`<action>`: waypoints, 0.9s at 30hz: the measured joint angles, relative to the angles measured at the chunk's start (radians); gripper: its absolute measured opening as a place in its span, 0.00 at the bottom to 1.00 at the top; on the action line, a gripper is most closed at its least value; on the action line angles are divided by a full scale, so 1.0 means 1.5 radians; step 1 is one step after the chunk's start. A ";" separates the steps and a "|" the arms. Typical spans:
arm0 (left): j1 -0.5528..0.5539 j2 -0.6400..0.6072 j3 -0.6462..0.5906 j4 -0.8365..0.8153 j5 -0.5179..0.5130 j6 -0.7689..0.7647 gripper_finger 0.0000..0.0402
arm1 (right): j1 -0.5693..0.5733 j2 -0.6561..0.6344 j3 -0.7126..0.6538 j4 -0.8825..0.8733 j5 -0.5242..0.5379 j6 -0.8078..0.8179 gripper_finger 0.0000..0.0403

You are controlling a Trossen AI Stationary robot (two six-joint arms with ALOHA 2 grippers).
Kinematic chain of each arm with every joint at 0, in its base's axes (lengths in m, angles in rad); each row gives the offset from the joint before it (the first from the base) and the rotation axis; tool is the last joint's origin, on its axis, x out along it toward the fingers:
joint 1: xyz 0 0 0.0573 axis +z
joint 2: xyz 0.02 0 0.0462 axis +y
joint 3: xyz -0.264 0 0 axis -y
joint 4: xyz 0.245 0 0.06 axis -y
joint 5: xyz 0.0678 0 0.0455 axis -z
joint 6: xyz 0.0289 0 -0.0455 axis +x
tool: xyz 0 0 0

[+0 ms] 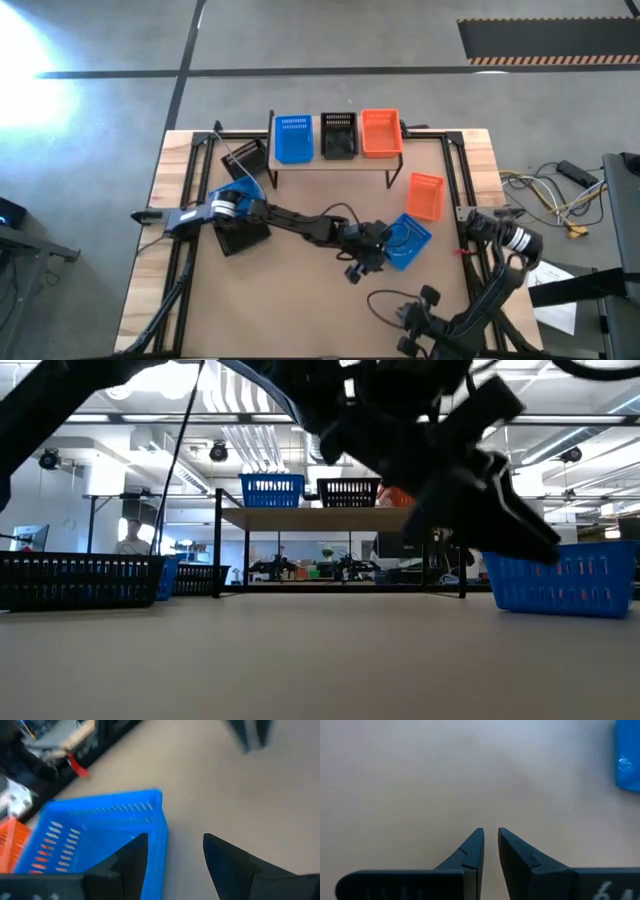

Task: Stack baskets on shelf by color
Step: Stack the right blue basket on the blue basket on the shelf

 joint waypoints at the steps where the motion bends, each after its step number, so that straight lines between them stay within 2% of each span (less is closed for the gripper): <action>1: 0.003 0.010 0.005 0.001 0.000 0.000 0.44 | 0.000 0.014 0.014 0.000 0.010 0.001 0.12; 9: 0.012 0.036 0.005 0.016 -0.009 -0.030 0.41 | 0.000 0.121 0.134 -0.001 0.054 0.000 0.12; 13: 0.008 0.035 0.006 0.011 -0.009 -0.056 0.32 | 0.000 0.158 0.182 -0.007 0.073 -0.002 0.12; 18: -0.005 0.019 0.003 -0.005 -0.020 -0.058 0.15 | 0.000 0.182 0.219 -0.009 0.084 -0.002 0.12; 22: -0.021 -0.013 0.000 -0.055 -0.064 -0.066 0.02 | 0.000 0.181 0.219 -0.011 0.081 0.002 0.12; 27: -0.060 -0.082 -0.021 -0.128 -0.191 -0.074 0.01 | 0.000 0.180 0.219 -0.016 0.079 -0.011 0.12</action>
